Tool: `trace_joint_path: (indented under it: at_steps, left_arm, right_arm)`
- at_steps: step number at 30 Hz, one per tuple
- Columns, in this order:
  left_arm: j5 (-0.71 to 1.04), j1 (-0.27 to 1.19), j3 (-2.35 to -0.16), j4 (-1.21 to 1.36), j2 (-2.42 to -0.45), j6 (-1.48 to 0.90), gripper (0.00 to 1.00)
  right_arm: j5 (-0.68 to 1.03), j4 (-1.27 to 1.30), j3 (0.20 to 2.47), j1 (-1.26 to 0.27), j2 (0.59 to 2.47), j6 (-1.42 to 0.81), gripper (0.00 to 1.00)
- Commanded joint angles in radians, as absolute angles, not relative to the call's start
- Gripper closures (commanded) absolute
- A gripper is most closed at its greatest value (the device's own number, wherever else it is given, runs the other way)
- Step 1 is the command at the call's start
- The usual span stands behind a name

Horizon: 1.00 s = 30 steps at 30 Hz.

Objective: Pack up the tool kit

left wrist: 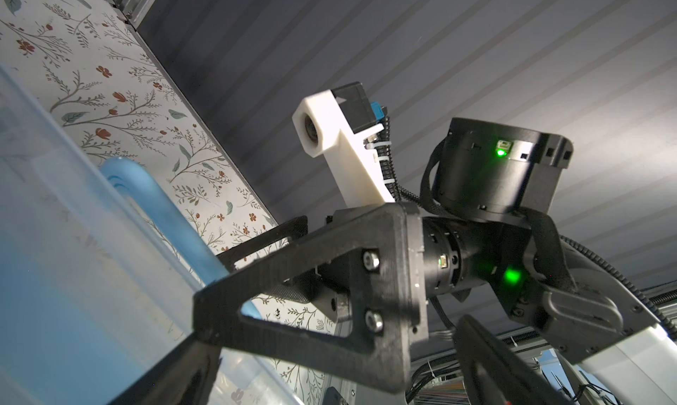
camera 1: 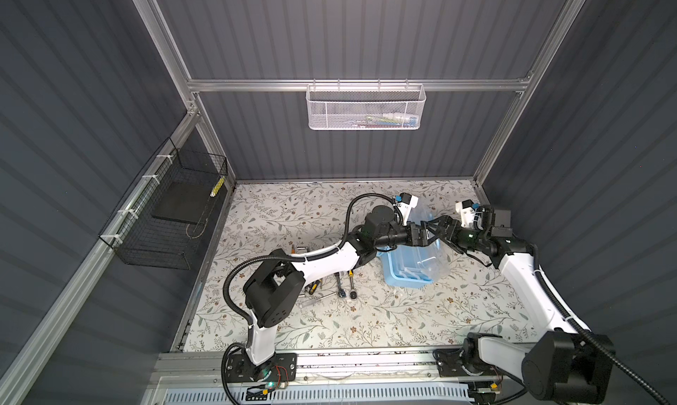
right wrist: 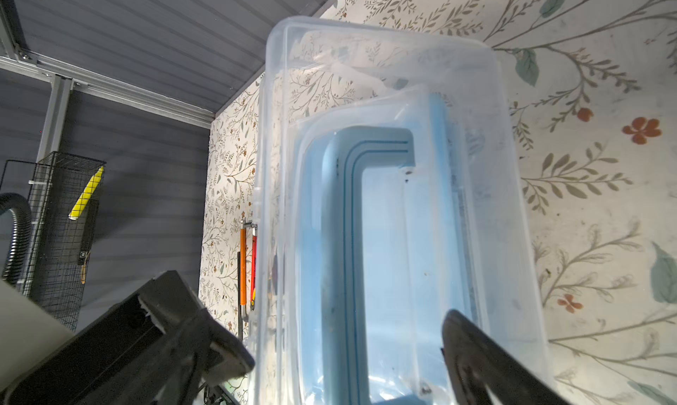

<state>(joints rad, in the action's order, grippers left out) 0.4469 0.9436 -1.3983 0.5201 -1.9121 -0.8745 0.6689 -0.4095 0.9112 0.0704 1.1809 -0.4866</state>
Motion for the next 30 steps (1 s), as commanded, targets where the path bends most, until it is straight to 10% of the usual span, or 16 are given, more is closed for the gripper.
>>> trace_joint_path:
  at_steps: [1, 30]
  left_arm:
    - [0.46, 0.948, -1.427, 0.561, -1.935, -0.86, 0.0]
    - [0.262, 0.873, -0.918, 0.433, -1.534, -0.783, 0.0]
  right_arm:
    - [0.74, -0.395, 0.884, 0.067, 1.187, -0.51, 0.02]
    - [0.655, -0.349, 0.877, -0.064, 1.204, -0.534, 0.3]
